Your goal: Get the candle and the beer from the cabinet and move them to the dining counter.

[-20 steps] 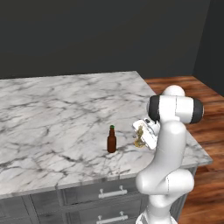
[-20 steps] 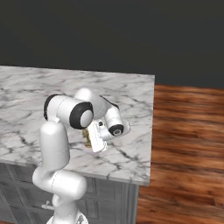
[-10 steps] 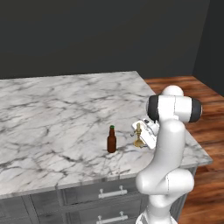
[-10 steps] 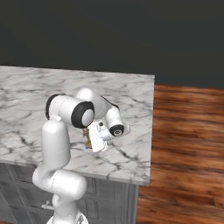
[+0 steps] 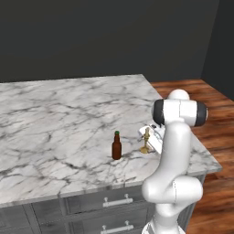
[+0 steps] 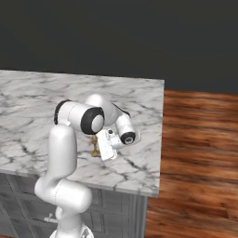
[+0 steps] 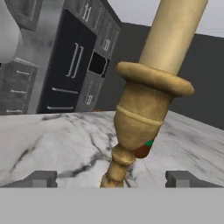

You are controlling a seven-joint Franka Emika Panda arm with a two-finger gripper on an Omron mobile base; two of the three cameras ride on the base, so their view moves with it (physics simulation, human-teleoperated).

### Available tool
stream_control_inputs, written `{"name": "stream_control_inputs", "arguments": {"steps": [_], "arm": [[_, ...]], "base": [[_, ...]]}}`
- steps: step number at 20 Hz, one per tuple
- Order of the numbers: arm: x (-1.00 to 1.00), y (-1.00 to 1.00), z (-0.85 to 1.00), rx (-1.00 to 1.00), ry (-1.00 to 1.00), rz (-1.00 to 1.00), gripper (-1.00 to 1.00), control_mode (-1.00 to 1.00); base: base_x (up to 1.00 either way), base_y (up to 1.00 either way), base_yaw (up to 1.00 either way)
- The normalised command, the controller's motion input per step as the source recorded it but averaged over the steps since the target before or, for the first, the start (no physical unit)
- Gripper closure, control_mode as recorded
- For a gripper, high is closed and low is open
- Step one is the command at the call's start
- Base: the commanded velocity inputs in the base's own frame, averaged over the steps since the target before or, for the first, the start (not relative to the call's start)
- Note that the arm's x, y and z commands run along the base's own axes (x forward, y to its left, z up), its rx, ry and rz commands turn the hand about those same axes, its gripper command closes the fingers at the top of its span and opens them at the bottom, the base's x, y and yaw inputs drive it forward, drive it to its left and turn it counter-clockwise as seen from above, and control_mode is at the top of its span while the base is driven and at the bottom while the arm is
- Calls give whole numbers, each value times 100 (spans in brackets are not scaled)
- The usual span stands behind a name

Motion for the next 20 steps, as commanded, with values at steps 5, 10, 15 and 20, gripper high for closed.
{"name": "stream_control_inputs", "arguments": {"steps": [5, 10, 15, 20], "arm": [[16, -23, -6, 1, 7, 6, -100, -100], [28, -14, -13, 0, 10, 3, -100, -100], [30, -23, -7, 0, 5, 1, -100, -100], [16, -30, -4, 0, 1, 0, -100, -100]], "base": [[0, 0, 0], [0, 0, 0], [0, 0, 0], [0, 0, 0]]}}
